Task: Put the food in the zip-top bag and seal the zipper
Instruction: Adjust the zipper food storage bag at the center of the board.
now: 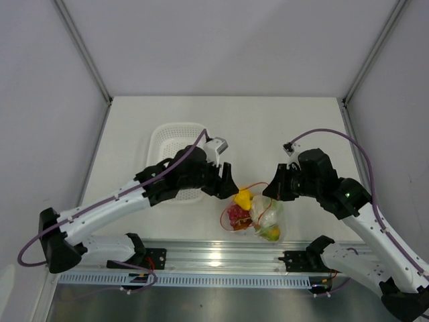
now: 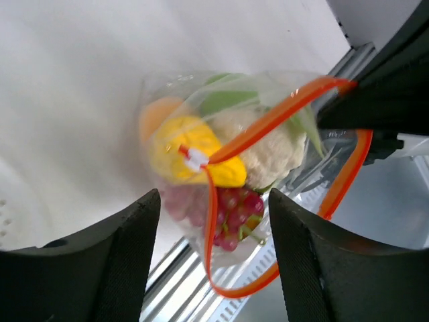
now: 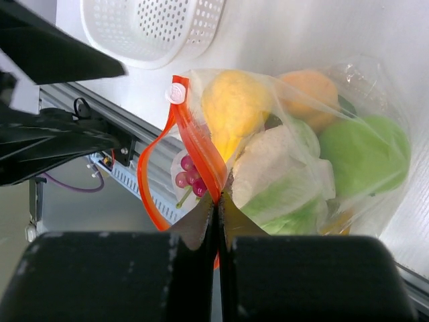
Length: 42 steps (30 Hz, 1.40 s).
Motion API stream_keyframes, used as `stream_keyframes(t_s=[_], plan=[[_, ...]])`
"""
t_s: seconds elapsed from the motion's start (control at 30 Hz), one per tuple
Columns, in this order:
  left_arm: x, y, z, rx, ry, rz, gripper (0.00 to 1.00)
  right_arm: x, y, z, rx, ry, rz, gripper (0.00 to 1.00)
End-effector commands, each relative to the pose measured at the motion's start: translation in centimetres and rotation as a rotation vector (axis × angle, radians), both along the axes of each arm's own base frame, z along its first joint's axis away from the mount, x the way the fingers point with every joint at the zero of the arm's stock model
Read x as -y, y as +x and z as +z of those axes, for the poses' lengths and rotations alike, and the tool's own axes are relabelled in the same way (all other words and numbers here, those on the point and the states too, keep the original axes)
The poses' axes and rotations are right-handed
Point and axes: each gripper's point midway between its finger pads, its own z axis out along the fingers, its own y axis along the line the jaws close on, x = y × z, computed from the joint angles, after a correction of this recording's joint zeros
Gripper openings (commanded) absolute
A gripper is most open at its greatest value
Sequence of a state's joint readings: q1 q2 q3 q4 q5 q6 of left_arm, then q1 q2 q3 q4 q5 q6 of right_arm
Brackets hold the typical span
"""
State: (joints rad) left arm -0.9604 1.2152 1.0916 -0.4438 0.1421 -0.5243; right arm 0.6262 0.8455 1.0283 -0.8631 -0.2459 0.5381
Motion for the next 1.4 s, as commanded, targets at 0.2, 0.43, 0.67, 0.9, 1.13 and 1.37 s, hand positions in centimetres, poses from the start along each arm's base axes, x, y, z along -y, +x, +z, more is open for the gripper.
stream_keyframes(t_s=[0.2,0.43,0.67,0.9,1.13,1.37], plan=[[-3.7,-1.0,-2.1,0.045,0.101,0.169,0.78,-0.9,0.5,1.6,0.04,0.04,0.026,0.0],[-1.2,-2.0,-4.9,-0.016,0.144,0.114,0.78,-1.0,0.3,1.9,0.04,0.053,0.028,0.0],[1.4,-1.1,-6.0,-0.045,0.196,0.084,0.47,-1.1,0.1,1.9,0.035,0.06,0.04,0.0],[2.6,2.7,-5.4,0.008,0.214,0.05,0.01,-2.2,-1.4,1.1,-0.018,0.077,0.16,0.37],[3.2,4.9,-2.5,0.122,0.104,-0.092,0.01,0.8,0.7,1.3,0.046,-0.055,0.006,0.61],[3.6,7.4,-0.2,0.155,0.052,-0.157,0.01,5.5,3.2,2.1,0.066,-0.148,-0.211,0.63]])
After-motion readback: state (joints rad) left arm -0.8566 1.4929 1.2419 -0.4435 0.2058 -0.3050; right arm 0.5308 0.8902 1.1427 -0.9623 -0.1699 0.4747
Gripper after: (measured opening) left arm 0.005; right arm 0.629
